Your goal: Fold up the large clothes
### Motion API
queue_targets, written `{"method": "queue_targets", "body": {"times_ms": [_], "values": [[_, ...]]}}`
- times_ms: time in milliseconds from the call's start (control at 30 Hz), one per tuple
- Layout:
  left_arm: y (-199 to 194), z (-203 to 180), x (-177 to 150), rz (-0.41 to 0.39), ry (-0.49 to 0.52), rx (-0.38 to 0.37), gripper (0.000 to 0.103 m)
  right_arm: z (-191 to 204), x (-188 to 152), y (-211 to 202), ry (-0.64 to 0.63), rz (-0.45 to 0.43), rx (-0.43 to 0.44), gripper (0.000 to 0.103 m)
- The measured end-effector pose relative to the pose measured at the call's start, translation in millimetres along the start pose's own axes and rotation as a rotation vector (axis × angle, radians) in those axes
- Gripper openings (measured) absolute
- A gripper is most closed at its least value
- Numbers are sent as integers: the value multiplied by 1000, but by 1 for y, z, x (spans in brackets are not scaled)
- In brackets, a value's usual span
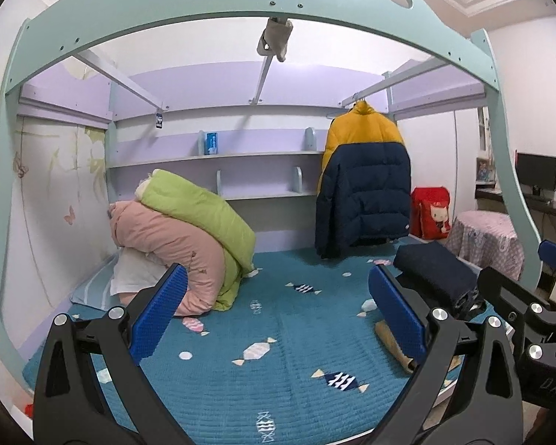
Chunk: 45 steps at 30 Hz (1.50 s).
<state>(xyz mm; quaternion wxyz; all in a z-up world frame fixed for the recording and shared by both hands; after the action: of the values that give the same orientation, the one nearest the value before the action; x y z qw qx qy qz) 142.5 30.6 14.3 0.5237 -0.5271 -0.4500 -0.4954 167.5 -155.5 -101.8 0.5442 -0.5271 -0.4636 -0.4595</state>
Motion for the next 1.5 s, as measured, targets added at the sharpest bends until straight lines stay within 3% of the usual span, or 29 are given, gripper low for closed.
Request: {"method": "queue_targets", "body": {"times_ms": [1500], "values": [[7,-1,-5,28,2,-3,98,-6,-1,4,-6,3,-14,96]]}}
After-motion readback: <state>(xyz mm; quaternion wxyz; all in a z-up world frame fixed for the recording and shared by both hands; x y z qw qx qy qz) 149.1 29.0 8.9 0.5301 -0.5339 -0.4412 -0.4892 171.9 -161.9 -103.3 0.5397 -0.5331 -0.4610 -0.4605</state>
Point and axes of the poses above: each gripper's, at about its wrist camera, not at the fingertips, and y roughly the way its jaws point, z to its left, x to its top, the point moved 9 cm from there along y, roughly the way its jaws point, and after that the axes turned 5 degrees about -z, right-handed, at the moved point
